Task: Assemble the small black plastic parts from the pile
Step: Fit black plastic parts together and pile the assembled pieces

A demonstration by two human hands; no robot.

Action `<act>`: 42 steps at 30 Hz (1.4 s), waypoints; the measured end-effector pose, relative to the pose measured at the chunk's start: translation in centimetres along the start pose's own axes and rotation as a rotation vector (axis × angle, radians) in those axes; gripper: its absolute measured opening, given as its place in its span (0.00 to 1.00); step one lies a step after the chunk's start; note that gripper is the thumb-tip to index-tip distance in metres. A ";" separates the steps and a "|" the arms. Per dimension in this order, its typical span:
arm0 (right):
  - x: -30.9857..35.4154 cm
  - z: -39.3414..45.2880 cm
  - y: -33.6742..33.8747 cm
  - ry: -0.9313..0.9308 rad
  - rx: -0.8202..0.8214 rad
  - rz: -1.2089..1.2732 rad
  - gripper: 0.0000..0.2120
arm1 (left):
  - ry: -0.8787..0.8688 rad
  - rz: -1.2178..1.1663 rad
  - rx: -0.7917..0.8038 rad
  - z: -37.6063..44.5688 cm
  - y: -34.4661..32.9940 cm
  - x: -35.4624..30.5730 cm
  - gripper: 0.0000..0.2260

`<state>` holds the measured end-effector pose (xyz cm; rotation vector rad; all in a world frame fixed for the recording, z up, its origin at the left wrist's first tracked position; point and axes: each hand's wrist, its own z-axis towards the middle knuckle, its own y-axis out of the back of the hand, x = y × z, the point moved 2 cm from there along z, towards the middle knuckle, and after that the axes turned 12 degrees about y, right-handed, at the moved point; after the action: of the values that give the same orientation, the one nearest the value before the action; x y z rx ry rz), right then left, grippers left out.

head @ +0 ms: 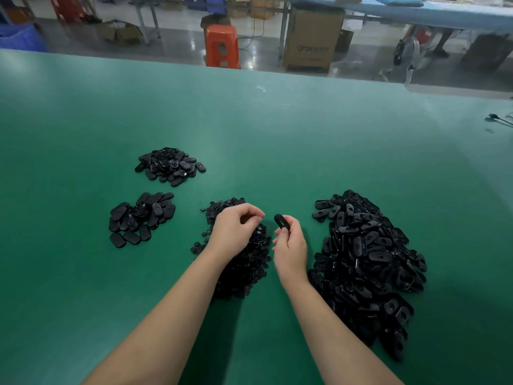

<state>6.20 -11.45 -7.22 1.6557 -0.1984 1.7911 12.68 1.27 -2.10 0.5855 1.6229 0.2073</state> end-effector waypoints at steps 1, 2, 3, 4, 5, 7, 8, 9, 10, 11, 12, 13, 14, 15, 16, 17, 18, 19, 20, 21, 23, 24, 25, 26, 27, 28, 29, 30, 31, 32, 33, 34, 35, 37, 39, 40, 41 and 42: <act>0.0 0.0 0.0 -0.014 0.003 0.012 0.14 | 0.000 0.015 0.017 0.1 -0.2 -0.3 0.08; 0.1 0.0 0.1 -0.020 0.003 0.018 0.14 | 0.000 0.037 0.031 0.2 -0.4 -0.5 0.08; 0.1 -0.1 0.1 -0.021 0.002 0.019 0.13 | -0.001 0.068 0.038 0.3 -0.6 -0.7 0.08; 0.2 -0.1 0.2 -0.018 -0.001 0.014 0.12 | 0.000 0.104 0.042 0.5 -0.8 -0.9 0.08; 0.2 -0.1 0.2 -0.013 -0.003 0.008 0.11 | 0.000 0.139 0.046 0.6 -1.0 -0.9 0.08; 0.1 -0.1 0.3 -0.005 -0.011 0.002 0.09 | 0.000 0.186 0.051 0.7 -1.3 -1.0 0.09; 0.0 0.0 0.3 -0.004 -0.015 0.000 0.09 | -0.001 0.201 0.052 0.8 -1.5 -0.9 0.10; 0.0 0.0 0.3 -0.003 -0.017 0.000 0.09 | -0.002 0.212 0.049 0.8 -1.5 -0.9 0.10; -0.1 0.0 0.3 -0.003 -0.017 -0.001 0.09 | 0.000 0.215 0.044 0.8 -1.6 -0.8 0.10; -0.2 0.0 0.3 -0.002 -0.014 -0.002 0.10 | 0.010 0.208 0.039 0.8 -1.7 -0.7 0.10; -0.2 0.0 0.2 -0.001 -0.011 -0.001 0.13 | 0.029 0.192 0.034 0.8 -1.9 -0.7 0.10; -0.3 0.0 0.2 0.000 -0.008 0.001 0.15 | 0.054 0.167 0.030 0.9 -2.0 -0.7 0.09; -0.3 0.0 0.2 0.001 -0.008 0.004 0.15 | 0.082 0.136 0.026 0.9 -2.1 -0.6 0.08; -0.3 0.0 0.2 0.006 -0.012 0.006 0.14 | 0.110 0.101 0.023 1.0 -2.2 -0.5 0.06; -0.4 0.0 0.2 0.010 -0.018 0.005 0.12 | 0.135 0.066 0.024 0.9 -2.4 -0.5 0.05; -0.4 -0.1 0.2 0.014 -0.025 0.002 0.09 | 0.157 0.032 0.026 0.9 -2.5 -0.4 0.05; -0.3 -0.1 0.2 0.018 -0.035 -0.002 0.07 | 0.174 0.003 0.029 0.8 -2.7 -0.4 0.05; -0.4 -0.1 0.2 0.024 -0.041 -0.006 0.08 | 0.185 -0.018 0.031 0.8 -2.9 -0.4 0.05; -0.4 -0.1 0.2 0.031 -0.042 -0.013 0.08 | 0.188 -0.032 0.033 0.7 -3.0 -0.4 0.06; -0.4 0.0 0.2 0.038 -0.040 -0.020 0.08 | 0.186 -0.044 0.035 0.7 -3.2 -0.5 0.06; -0.4 0.0 0.2 0.062 -0.040 -0.028 0.08 | 0.173 -0.066 0.037 0.7 -3.4 -0.6 0.06; -0.5 0.1 0.2 0.079 -0.046 -0.035 0.07 | 0.164 -0.070 0.039 0.7 -3.4 -0.6 0.05; -0.6 0.1 0.2 0.094 -0.052 -0.047 0.07 | 0.154 -0.070 0.040 0.7 -3.3 -0.5 0.05; -0.7 0.1 0.2 0.100 -0.053 -0.055 0.07 | 0.145 -0.070 0.041 0.7 -3.2 -0.4 0.05; -0.7 0.1 0.2 0.093 -0.051 -0.050 0.06 | 0.139 -0.072 0.041 0.7 -3.0 -0.4 0.06; -0.6 0.2 0.2 0.074 -0.052 -0.026 0.05 | 0.137 -0.079 0.037 0.7 -2.9 -0.3 0.06; -0.7 0.2 0.2 0.049 -0.057 0.000 0.04 | 0.140 -0.092 0.032 0.6 -2.8 -0.2 0.06; -0.7 0.2 0.1 0.031 -0.069 0.015 0.03 | 0.148 -0.112 0.028 0.6 -2.8 -0.2 0.06; -0.8 0.2 0.2 0.020 -0.081 0.018 0.04 | 0.162 -0.138 0.027 0.5 -2.8 -0.1 0.06; -0.9 0.1 0.2 0.011 -0.087 0.023 0.04 | 0.180 -0.164 0.030 0.5 -2.8 0.0 0.06; -1.0 0.1 0.1 -0.001 -0.088 0.037 0.04 | 0.195 -0.185 0.035 0.4 -2.9 0.1 0.06; -1.1 0.1 0.1 -0.013 -0.085 0.055 0.06 | 0.204 -0.196 0.040 0.4 -3.0 0.2 0.05; -1.2 0.1 0.1 -0.020 -0.080 0.075 0.09 | 0.210 -0.200 0.043 0.3 -3.0 0.2 0.05; -1.3 0.2 0.0 -0.014 -0.072 0.100 0.16 | 0.231 -0.217 0.043 0.2 -3.2 0.4 0.05; -1.2 0.2 0.1 0.004 -0.070 0.114 0.17 | 0.253 -0.226 0.040 0.1 -3.4 0.6 0.04; -1.2 0.2 0.1 0.012 -0.072 0.126 0.15 | 0.261 -0.225 0.041 0.0 -3.5 0.6 0.04; -1.2 0.1 0.2 0.019 -0.078 0.132 0.12 | 0.268 -0.224 0.042 0.0 -3.5 0.7 0.04; -1.1 0.0 0.2 0.027 -0.087 0.125 0.12 | 0.273 -0.219 0.042 0.0 -3.6 0.7 0.04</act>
<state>6.03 -12.06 -8.17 1.5873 -0.3697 1.8683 11.71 -1.45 -4.37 0.4191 1.9457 0.0936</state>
